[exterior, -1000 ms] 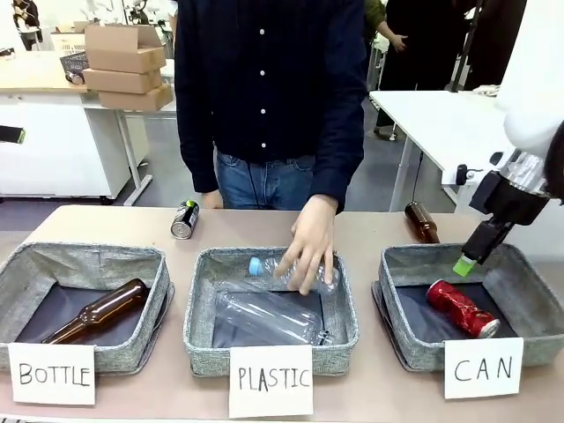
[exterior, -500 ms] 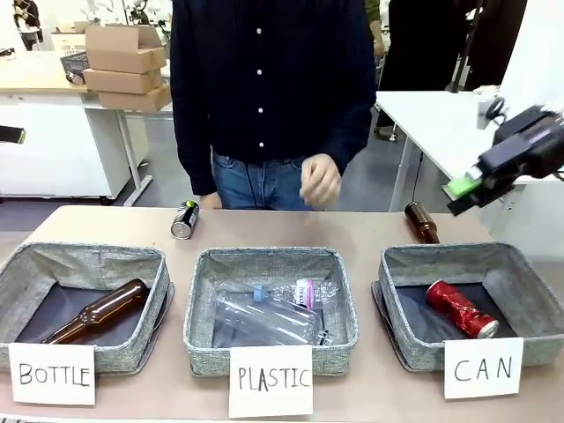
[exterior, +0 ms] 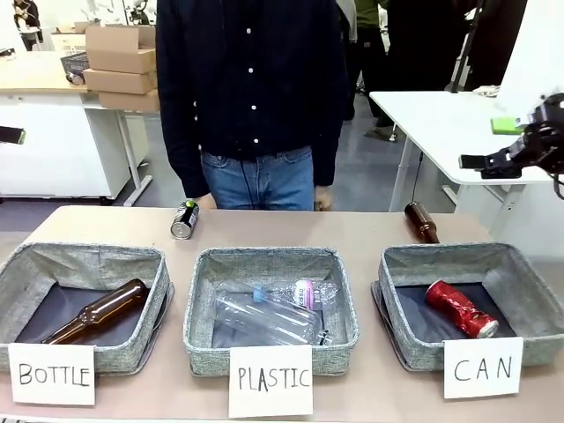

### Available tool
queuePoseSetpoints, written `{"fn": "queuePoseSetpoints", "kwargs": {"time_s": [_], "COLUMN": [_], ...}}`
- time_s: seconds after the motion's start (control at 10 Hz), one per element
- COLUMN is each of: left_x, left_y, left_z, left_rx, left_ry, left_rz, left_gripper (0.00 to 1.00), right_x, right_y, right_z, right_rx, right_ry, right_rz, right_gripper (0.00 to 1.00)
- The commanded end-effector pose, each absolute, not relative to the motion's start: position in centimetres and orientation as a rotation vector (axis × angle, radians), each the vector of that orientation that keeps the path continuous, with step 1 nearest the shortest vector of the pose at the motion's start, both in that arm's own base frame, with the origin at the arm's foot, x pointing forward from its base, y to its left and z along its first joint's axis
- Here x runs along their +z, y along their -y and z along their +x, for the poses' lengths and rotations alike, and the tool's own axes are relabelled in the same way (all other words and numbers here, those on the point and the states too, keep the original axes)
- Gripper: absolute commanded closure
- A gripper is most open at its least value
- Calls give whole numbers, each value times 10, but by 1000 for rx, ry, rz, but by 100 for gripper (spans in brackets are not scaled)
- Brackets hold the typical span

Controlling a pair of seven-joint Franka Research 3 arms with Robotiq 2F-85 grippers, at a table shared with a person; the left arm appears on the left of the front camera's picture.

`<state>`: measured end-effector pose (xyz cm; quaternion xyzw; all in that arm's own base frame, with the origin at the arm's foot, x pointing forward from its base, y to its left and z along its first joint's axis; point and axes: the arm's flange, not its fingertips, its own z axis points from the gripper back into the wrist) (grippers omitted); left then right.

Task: Sort the can waste into the basket.
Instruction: Pick up the can waste from the table and place it in the right Fabric basket.

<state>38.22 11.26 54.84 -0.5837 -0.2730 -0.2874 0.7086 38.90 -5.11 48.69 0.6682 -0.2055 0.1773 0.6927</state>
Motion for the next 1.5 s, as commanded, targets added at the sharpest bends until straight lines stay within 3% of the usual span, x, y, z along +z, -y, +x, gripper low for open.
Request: {"fn": "queuePoseSetpoints", "kwargs": {"time_s": [0.0,1.2,1.4], "left_x": [549,548,598], "left_y": [-111,-113,-58], "left_z": [381,382,391], "left_rx": [-657,-638,-677], "left_ry": [631,606,478], "left_rz": [-1312,-1296,-951], "left_gripper": [0,0,0], "right_x": [506,506,506], "right_y": [48,48,48], "right_z": [374,374,374], "right_rx": [458,458,458], "right_ry": [373,373,373], "right_rz": [1418,1418,1418], "right_gripper": [0,0,0]}}
